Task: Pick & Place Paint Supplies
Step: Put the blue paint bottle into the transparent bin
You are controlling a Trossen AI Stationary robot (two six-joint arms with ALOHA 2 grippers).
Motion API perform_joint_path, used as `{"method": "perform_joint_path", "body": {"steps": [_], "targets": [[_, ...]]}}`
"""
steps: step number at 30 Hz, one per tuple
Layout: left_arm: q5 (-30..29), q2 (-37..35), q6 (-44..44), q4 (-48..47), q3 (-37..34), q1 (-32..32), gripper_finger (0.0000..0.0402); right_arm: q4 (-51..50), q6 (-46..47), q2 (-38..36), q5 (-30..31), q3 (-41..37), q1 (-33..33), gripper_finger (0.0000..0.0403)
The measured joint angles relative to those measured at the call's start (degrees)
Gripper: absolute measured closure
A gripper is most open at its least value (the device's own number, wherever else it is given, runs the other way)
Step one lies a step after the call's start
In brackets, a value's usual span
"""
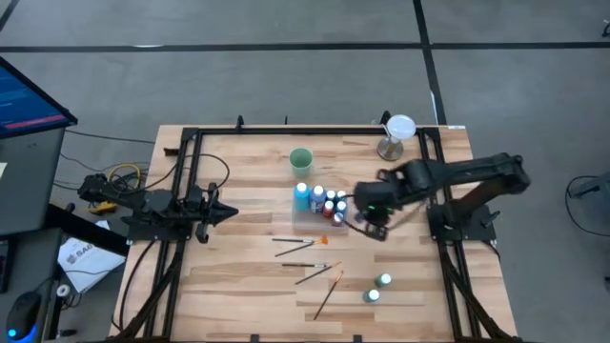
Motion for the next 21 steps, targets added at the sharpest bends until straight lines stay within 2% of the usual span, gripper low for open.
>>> {"method": "perform_joint_path", "body": {"steps": [5, 11, 16, 21], "targets": [[-0.04, 0.0, 0.0, 0.0, 0.0, 0.0, 0.04, -0.25, -4.56, 9.19, -0.27, 11.48, -2.5, 0.0295], [-0.24, 0.0, 0.02, 0.04, 0.0, 0.0, 0.04, -1.48, -4.4, 18.49, -0.65, 23.15, -4.26, 0.0295], [-0.24, 0.0, 0.01, 0.1, 0.0, 0.0, 0.0395, -3.44, -4.82, 25.77, -0.5, 27.8, -4.94, 0.0295], [-0.22, 0.0, 0.01, 0.35, 0.0, 0.0, 0.0395, -3.61, -5.05, 29.28, -0.59, 29.59, -4.95, 0.0295]]}}
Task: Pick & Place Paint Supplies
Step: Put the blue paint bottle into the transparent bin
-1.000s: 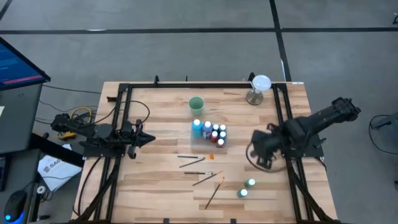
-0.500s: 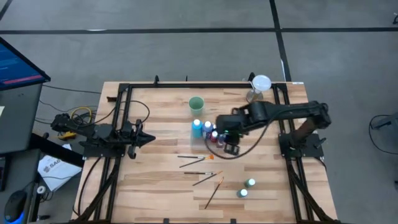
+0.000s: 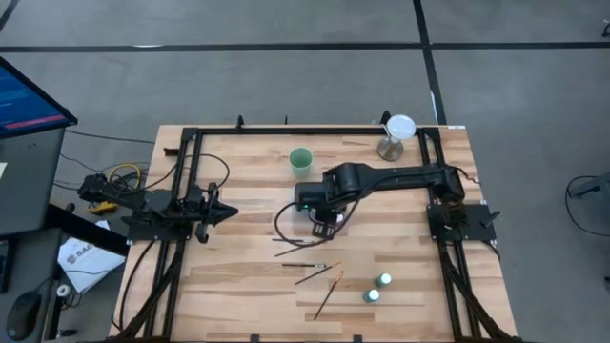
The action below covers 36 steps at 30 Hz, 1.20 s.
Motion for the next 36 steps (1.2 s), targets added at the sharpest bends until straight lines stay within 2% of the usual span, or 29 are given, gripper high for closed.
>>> {"method": "perform_joint_path", "body": {"steps": [19, 36], "targets": [[0.05, 0.0, -0.01, 0.55, 0.0, 0.0, 0.0394, 5.6, 1.9, -0.15, -0.04, -10.24, 0.04, 0.0295], [0.22, 0.02, 0.01, 1.0, 0.0, 0.0, 0.0394, 6.66, 15.95, -0.13, -0.17, -12.98, -1.62, 0.0295]]}}
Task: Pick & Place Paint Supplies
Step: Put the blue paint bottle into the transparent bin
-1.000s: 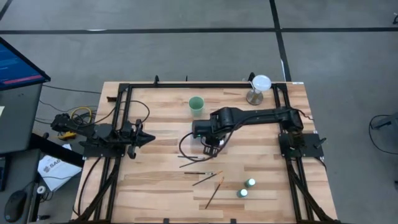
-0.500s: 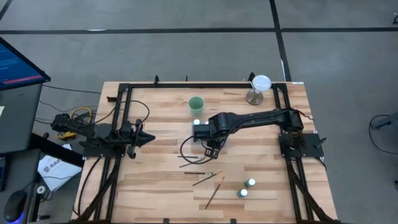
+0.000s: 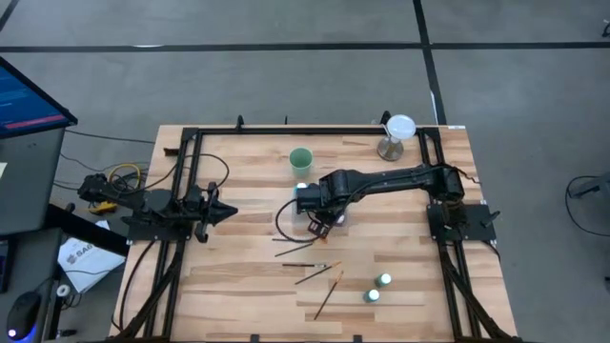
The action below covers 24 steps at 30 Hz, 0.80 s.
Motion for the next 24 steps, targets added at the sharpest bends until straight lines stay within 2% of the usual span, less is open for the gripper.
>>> {"method": "perform_joint_path", "body": {"steps": [7, 11, 24], "targets": [[-0.04, 0.0, -0.01, 0.34, 0.0, 0.0, 0.0394, 0.09, 5.49, 0.0, 0.11, -0.07, 0.02, 0.0295], [-0.28, 0.0, 0.0, 0.4, 0.0, 0.0, 0.0394, 2.29, 7.34, 0.0, -0.08, -3.24, 0.02, 0.0295], [-0.23, 0.0, 0.0, 0.77, 0.0, 0.01, 0.0394, 5.31, 7.24, 0.04, -1.07, -5.7, -0.22, 0.0295]]}}
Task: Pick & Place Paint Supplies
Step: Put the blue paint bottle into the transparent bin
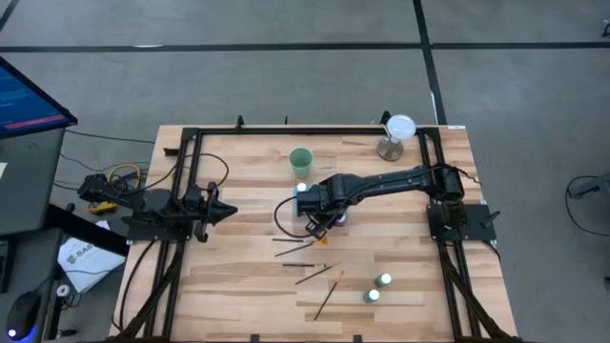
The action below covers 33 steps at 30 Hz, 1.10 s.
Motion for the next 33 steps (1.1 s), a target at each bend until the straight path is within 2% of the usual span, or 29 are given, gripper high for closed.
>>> {"method": "perform_joint_path", "body": {"steps": [8, 24, 33], "targets": [[0.03, 0.0, 0.0, 0.0, 0.0, -0.01, 0.0394, 0.68, -0.16, 0.0, 0.77, 0.0, 0.0, 0.0295], [0.26, 0.0, -0.02, 0.01, 0.0, 0.01, 0.0394, 4.45, 0.79, -0.13, 0.46, -5.08, 0.3, 0.0287], [0.23, 0.0, -0.01, 0.04, 0.0, 0.01, 0.0394, 5.4, -0.27, 0.0, -0.26, -5.49, 0.52, 0.0231]]}}
